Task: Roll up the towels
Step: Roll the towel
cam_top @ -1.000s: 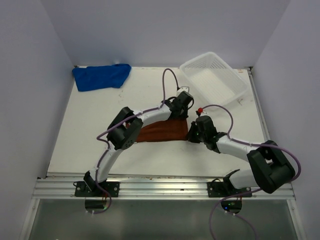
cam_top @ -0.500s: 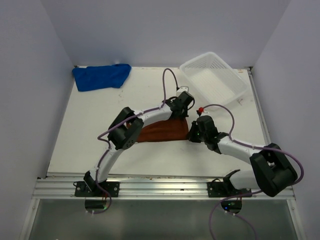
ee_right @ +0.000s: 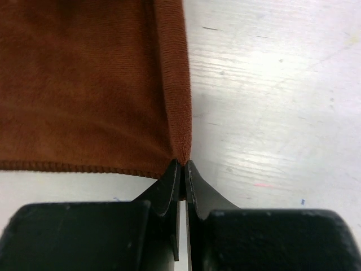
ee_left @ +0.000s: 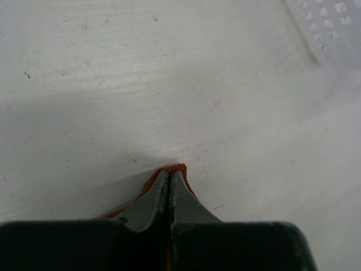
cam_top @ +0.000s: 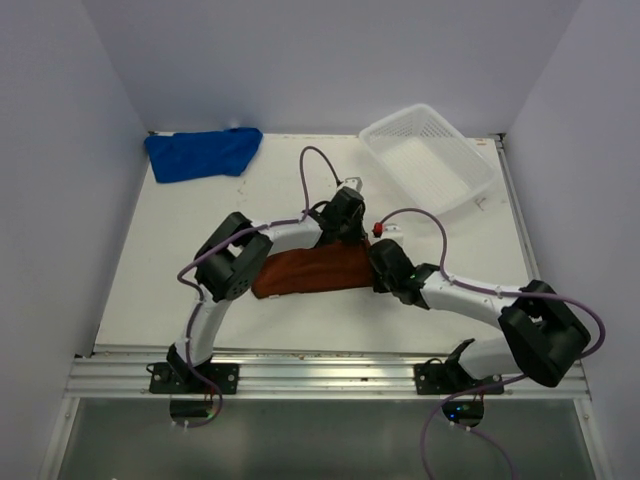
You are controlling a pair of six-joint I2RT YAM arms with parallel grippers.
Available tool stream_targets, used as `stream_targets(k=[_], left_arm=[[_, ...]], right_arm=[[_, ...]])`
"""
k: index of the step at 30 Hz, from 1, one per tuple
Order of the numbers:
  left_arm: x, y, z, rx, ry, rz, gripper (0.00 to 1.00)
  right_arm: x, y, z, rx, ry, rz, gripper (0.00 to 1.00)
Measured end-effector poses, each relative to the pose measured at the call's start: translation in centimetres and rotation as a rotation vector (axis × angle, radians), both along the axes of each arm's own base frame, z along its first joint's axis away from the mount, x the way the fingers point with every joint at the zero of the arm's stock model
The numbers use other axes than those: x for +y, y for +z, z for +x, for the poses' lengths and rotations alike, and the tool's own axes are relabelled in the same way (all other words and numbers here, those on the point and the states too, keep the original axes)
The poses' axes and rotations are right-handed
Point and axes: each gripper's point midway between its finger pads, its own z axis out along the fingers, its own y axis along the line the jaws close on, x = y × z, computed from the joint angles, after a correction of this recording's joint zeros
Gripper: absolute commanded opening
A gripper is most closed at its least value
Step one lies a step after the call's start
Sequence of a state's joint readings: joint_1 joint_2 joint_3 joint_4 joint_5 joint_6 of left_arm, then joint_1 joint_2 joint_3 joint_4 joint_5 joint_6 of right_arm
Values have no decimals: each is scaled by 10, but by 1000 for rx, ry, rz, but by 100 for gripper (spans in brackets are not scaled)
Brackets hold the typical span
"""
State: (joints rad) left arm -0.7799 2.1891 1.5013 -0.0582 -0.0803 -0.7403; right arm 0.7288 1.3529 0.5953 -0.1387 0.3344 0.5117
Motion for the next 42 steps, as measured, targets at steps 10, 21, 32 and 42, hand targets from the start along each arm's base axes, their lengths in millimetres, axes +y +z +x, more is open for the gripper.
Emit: stream_targets(k=[10, 21, 32, 42], left_arm=[[1, 7, 8, 17, -60, -131, 0], [6, 11, 12, 33, -117, -221, 0], [25, 11, 8, 52, -119, -236, 0], [32, -1, 1, 32, -133, -230, 0]], right_arm=[[-10, 1, 7, -42, -25, -232, 0], [2, 2, 5, -100, 30, -466, 0], [13, -4, 1, -123, 71, -643, 0], [12, -3, -4, -107, 61, -618, 17]])
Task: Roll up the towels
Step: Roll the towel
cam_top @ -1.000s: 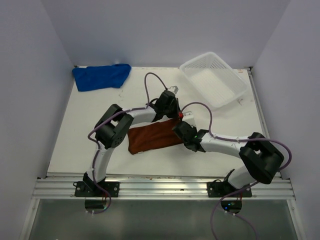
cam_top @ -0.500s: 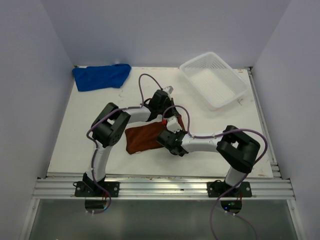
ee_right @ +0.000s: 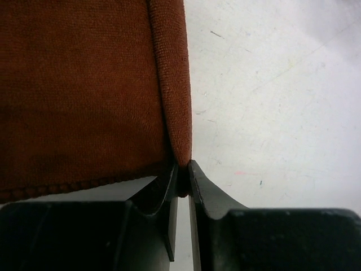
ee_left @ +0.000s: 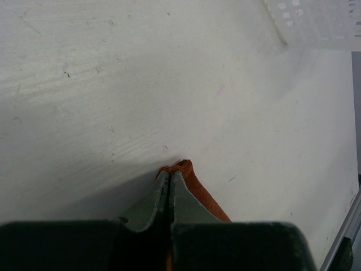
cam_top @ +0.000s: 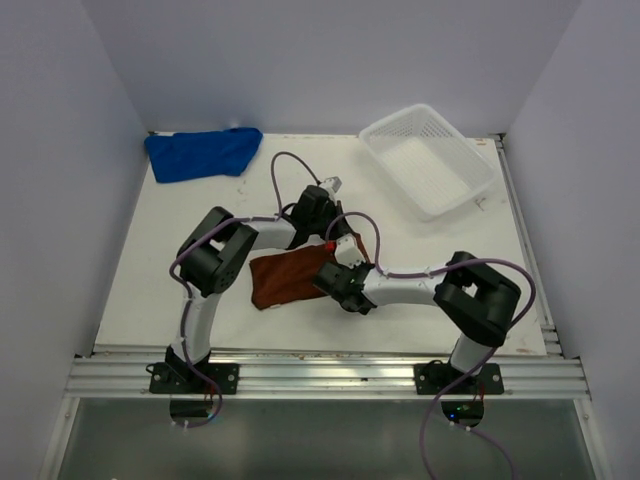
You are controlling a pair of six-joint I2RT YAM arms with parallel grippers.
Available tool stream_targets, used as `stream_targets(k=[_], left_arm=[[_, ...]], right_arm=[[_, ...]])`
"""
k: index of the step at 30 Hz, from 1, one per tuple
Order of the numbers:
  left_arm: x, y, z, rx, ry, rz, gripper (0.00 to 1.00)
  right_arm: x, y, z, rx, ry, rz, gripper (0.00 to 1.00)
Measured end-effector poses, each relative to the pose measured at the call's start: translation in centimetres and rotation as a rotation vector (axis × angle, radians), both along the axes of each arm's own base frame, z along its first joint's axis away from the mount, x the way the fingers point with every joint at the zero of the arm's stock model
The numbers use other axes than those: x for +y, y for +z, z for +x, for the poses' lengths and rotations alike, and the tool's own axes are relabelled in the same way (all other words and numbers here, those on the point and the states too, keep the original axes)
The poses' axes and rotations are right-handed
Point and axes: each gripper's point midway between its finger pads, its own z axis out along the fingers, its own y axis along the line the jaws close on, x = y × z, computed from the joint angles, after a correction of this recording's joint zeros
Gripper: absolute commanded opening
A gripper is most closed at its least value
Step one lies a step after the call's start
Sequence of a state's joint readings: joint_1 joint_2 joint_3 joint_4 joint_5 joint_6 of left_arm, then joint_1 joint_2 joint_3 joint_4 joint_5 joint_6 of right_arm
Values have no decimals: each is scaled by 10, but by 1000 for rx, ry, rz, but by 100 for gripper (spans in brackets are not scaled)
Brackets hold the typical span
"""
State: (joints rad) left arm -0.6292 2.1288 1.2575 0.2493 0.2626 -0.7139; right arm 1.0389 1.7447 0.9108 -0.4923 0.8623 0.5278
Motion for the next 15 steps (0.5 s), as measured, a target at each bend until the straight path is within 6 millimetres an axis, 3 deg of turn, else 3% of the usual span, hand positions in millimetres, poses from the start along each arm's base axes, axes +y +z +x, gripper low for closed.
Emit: stream_targets(k=[8, 15], left_arm=[[4, 0, 5, -32, 12, -9, 0], [7, 0, 7, -57, 11, -13, 0]], right_arm=[[10, 17, -18, 49, 38, 188, 43], [14, 45, -19, 27, 35, 379, 46]])
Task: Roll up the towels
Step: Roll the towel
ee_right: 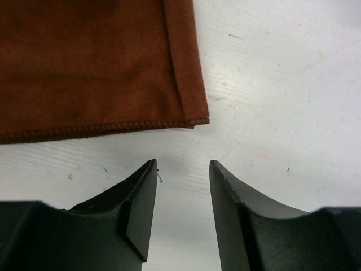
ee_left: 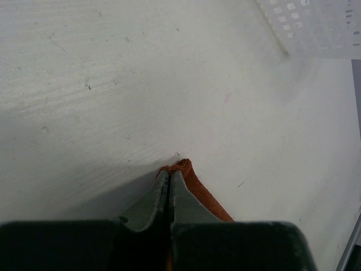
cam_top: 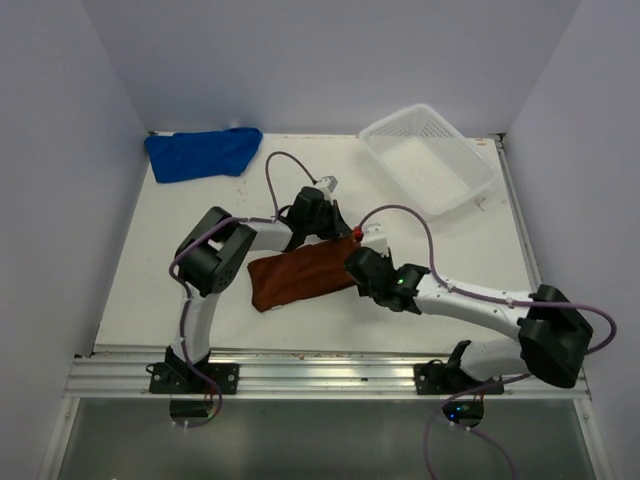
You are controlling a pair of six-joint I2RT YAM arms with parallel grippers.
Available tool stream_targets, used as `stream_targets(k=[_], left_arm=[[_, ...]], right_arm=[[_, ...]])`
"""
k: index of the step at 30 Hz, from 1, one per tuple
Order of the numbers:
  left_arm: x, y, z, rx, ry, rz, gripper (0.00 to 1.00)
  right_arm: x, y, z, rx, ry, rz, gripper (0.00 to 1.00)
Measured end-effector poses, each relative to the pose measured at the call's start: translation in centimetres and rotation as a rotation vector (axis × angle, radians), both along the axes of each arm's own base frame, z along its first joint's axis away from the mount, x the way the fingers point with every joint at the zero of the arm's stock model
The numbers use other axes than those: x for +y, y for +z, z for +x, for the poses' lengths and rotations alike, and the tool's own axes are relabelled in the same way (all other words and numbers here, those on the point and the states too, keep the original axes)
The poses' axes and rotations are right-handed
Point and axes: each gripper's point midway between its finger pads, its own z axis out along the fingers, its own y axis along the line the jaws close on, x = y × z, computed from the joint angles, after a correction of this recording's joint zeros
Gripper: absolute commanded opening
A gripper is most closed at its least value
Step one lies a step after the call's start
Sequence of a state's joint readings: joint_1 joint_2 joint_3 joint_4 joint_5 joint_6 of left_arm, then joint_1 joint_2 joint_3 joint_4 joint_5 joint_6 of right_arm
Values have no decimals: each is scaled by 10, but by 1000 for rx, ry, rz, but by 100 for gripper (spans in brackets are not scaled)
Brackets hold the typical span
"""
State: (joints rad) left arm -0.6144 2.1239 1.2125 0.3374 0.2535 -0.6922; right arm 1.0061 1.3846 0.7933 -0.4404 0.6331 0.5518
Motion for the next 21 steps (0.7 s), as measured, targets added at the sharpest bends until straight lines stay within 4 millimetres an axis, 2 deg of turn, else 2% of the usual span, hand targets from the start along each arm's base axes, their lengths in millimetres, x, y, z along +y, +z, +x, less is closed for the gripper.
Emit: stream_targets(k=[2, 7, 11, 16, 21], left_arm=[[1, 0, -1, -4, 0, -2, 0], [3, 0, -3, -7, 3, -1, 0], [4, 1, -3, -8, 4, -2, 0], [4, 1, -3, -10, 2, 0, 0], [4, 1, -3, -11, 2, 0, 0]], right_arm=[[-7, 8, 5, 3, -37, 94, 46], [-37, 30, 32, -21, -185, 338, 44], [-38, 34, 52, 0, -244, 497, 40], [-23, 14, 65, 104, -274, 651, 39], [-12, -9, 58, 197, -278, 715, 38]])
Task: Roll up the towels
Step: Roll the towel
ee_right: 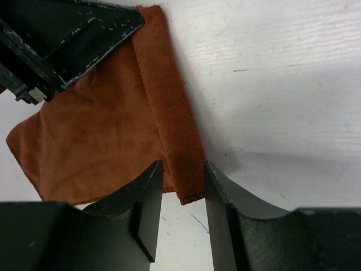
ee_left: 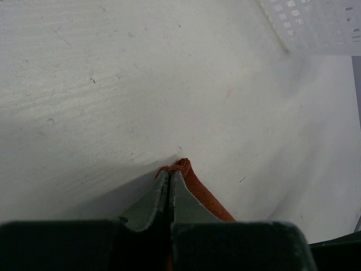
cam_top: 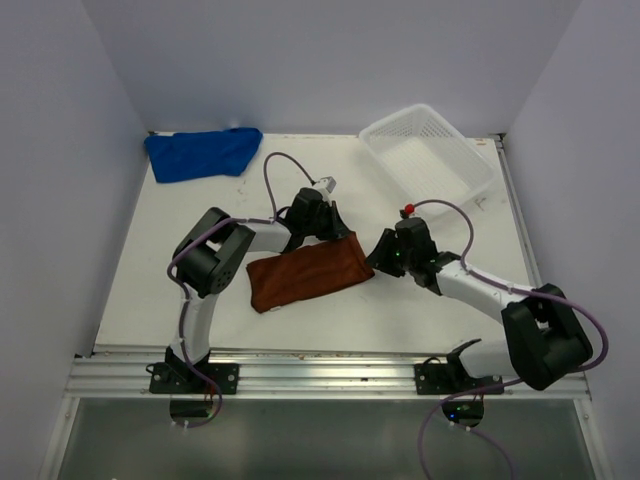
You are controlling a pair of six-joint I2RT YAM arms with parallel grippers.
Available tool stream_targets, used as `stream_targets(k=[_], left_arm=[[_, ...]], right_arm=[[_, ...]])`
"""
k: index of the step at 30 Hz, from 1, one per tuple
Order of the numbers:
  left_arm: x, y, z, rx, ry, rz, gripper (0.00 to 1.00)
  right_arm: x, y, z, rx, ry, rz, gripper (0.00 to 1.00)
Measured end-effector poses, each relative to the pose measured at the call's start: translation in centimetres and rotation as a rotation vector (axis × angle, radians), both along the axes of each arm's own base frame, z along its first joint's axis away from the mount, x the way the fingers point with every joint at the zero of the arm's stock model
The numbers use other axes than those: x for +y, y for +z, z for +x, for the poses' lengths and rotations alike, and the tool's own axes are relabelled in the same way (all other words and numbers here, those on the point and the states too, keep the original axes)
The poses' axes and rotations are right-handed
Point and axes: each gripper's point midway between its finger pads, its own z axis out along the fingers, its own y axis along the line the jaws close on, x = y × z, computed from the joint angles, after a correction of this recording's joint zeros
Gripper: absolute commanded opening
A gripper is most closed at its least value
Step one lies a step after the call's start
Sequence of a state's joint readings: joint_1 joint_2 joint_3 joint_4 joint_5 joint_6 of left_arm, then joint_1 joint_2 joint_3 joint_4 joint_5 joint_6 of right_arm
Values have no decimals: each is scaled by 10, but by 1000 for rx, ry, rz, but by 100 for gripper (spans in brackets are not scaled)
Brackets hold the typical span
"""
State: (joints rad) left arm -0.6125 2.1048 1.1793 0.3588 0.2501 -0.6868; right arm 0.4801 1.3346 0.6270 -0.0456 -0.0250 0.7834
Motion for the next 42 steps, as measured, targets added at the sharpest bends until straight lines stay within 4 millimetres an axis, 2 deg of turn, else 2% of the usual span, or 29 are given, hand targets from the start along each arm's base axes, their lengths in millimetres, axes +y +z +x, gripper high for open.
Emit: stream_targets(k=[5, 15, 20, 23, 26, 31, 37, 40, 42], left_arm=[[0, 0, 0, 0, 0, 1, 0], [0, 0, 0, -2, -1, 2, 0], [1, -1, 0, -5, -3, 6, 0], [1, 0, 0, -12, -6, 11, 0], [2, 0, 0, -12, -5, 14, 0], [3, -1, 1, -10, 0, 19, 0], [4, 0, 1, -2, 6, 30, 0], [3, 1, 2, 3, 5, 34, 7], [3, 1, 2, 7, 4, 38, 17]], right_arm=[[6, -10, -7, 21, 19, 39, 39], [-3, -40, -21, 74, 38, -10, 40], [2, -40, -13, 43, 50, 2, 40], [5, -40, -10, 28, 56, 6, 35], [5, -41, -9, 22, 69, -1, 25], [4, -45, -9, 16, 91, -20, 1], [3, -44, -10, -5, 127, -48, 0], [2, -42, -13, -29, 159, -94, 0], [2, -41, -15, -51, 182, -135, 0]])
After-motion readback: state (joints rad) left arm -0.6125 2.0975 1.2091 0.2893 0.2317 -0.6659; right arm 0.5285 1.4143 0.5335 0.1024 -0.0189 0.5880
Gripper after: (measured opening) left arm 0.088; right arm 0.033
